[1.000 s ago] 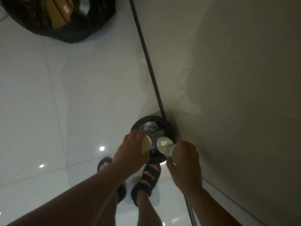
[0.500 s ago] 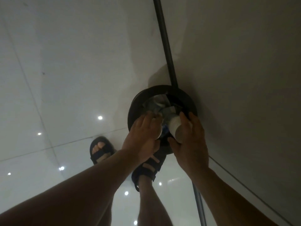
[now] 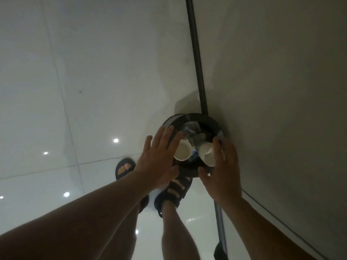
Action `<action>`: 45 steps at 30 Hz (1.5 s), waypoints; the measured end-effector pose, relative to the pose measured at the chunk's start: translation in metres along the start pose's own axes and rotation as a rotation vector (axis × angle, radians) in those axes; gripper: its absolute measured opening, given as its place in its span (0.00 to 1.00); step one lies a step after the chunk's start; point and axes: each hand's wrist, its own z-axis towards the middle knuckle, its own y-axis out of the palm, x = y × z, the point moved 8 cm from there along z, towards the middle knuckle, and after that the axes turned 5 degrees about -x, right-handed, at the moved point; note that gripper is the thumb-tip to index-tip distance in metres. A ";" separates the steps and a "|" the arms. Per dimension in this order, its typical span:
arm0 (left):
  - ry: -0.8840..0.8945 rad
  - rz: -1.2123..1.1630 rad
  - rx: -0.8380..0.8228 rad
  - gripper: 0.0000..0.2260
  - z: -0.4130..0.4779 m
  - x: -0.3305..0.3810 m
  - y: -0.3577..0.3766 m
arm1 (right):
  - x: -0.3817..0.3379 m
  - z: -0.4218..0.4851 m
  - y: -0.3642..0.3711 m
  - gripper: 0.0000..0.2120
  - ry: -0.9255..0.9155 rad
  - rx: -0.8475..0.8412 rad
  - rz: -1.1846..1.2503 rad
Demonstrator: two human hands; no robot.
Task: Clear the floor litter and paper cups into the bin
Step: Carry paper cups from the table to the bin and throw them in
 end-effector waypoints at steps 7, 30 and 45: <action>-0.158 0.013 0.101 0.41 -0.096 -0.015 -0.124 | -0.092 -0.028 -0.100 0.40 -0.122 -0.027 -0.027; -1.003 -0.366 0.419 0.38 -0.532 0.078 -0.143 | -0.309 -0.294 -0.191 0.38 -0.858 -0.420 -0.553; -1.509 -0.654 0.827 0.37 -0.863 0.108 0.047 | -0.439 -0.644 -0.042 0.37 -1.510 -0.466 -0.779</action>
